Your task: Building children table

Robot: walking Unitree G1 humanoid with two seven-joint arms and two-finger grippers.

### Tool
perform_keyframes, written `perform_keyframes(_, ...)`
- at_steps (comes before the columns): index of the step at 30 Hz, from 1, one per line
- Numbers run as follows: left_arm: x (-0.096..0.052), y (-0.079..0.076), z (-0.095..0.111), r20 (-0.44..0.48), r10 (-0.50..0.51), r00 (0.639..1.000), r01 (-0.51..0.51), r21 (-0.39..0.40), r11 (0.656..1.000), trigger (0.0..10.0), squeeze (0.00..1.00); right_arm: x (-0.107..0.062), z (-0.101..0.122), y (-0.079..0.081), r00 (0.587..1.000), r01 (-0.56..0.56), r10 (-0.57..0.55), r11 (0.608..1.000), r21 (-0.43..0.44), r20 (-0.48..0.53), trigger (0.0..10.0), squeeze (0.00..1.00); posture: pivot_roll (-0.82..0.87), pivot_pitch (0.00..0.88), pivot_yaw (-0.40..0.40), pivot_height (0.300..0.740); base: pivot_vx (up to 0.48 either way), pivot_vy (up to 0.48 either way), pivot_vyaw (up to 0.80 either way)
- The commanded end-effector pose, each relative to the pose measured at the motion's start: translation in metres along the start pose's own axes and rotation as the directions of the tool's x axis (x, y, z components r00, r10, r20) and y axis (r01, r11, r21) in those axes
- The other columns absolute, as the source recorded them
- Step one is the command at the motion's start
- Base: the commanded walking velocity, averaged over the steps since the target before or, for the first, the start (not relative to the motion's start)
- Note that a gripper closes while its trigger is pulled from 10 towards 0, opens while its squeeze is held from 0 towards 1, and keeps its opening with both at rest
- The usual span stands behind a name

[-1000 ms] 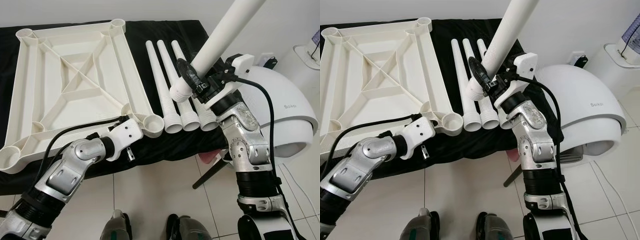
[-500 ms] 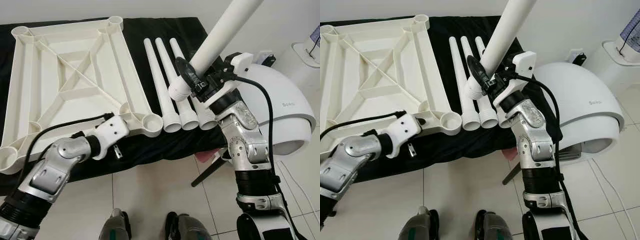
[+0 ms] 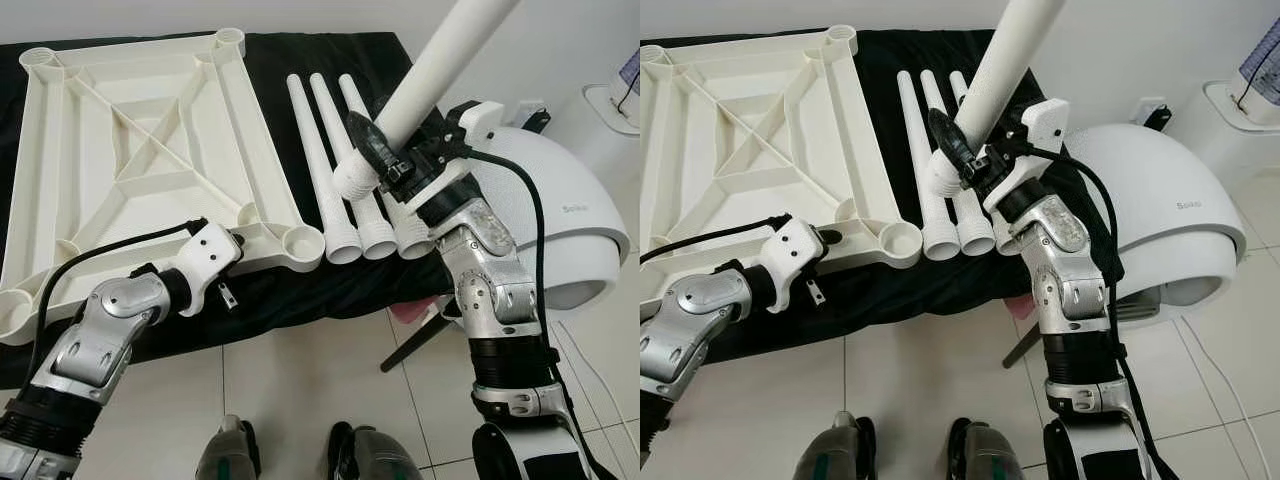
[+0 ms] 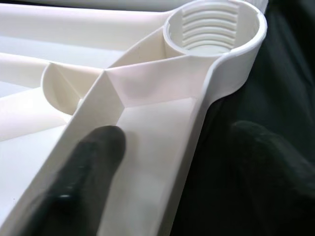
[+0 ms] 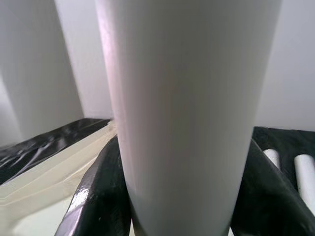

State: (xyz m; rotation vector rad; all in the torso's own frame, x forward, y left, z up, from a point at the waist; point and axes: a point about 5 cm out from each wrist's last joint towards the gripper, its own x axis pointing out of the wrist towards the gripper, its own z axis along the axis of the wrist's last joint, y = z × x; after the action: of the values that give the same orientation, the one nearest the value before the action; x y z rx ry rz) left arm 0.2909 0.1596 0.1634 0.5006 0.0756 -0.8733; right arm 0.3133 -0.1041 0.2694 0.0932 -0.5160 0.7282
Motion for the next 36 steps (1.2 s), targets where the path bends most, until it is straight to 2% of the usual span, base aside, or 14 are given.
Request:
perform_keyframes(1, 0.003, -0.005, -0.013, -0.046, 0.018, 0.999, -0.02, -0.039, 0.999, 0.0, 0.0, 0.0, 0.0, 0.008, 0.998, -0.06, 0.06, 0.998, 0.008, -0.007, 10.0, 0.0, 0.03, 0.196, -0.055, 0.74, 0.0, 0.0, 0.0)
perform_keyframes(6, 0.005, -0.007, -0.01, -0.028, -0.004, 1.0, 0.003, -0.037, 0.999, 0.0, 0.0, -0.004, -0.008, 0.018, 0.991, -0.126, 0.128, 0.992, 0.026, -0.049, 10.0, 0.0, 0.03, 0.197, -0.054, 0.74, 0.0, 0.0, 0.0)
perform_keyframes(21, 0.008, -0.006, -0.01, -0.006, 0.004, 1.0, -0.004, -0.044, 0.999, 0.0, 0.0, -0.007, -0.012, 0.022, 0.986, -0.149, 0.151, 0.988, 0.038, -0.072, 10.0, 0.0, 0.03, 0.191, -0.053, 0.74, 0.0, 0.0, 0.0)
perform_keyframes(22, 0.007, -0.005, -0.011, -0.01, 0.008, 1.0, -0.009, -0.045, 0.999, 2.0, 0.0, -0.007, -0.012, 0.023, 0.986, -0.15, 0.153, 0.988, 0.039, -0.072, 10.0, 0.0, 0.03, 0.191, -0.053, 0.74, 0.0, 0.0, 0.0)
perform_keyframes(24, 0.007, -0.005, -0.011, -0.01, 0.008, 1.0, -0.009, -0.045, 0.999, 2.0, 0.0, -0.007, -0.012, 0.023, 0.986, -0.15, 0.153, 0.988, 0.039, -0.072, 10.0, 0.0, 0.03, 0.191, -0.053, 0.74, 0.0, 0.0, 0.0)
perform_keyframes(25, 0.007, -0.005, -0.012, -0.014, 0.008, 1.0, -0.009, -0.045, 0.999, 4.8, 0.0, -0.007, -0.012, 0.023, 0.985, -0.151, 0.154, 0.988, 0.039, -0.072, 10.0, 0.0, 0.03, 0.188, -0.055, 0.74, 0.0, 0.0, 0.0)
perform_keyframes(26, 0.007, -0.005, -0.012, -0.014, 0.008, 1.0, -0.009, -0.045, 0.999, 4.8, 0.0, -0.007, -0.012, 0.023, 0.985, -0.151, 0.154, 0.988, 0.039, -0.072, 10.0, 0.0, 0.03, 0.188, -0.055, 0.74, 0.0, 0.0, 0.0)
perform_keyframes(27, 0.007, -0.005, -0.012, -0.018, 0.01, 1.0, -0.011, -0.041, 0.999, 10.0, 0.0, -0.007, -0.012, 0.023, 0.985, -0.152, 0.154, 0.988, 0.04, -0.071, 10.0, 0.0, 0.03, 0.188, -0.055, 0.74, 0.0, 0.0, 0.0)
perform_keyframes(36, 0.008, -0.005, -0.01, -0.006, 0.024, 1.0, -0.024, -0.056, 0.998, 10.0, 0.0, -0.006, -0.012, 0.022, 0.987, -0.145, 0.148, 0.988, 0.043, -0.063, 10.0, 0.0, 0.04, 0.187, -0.063, 0.74, 0.0, 0.0, 0.0)
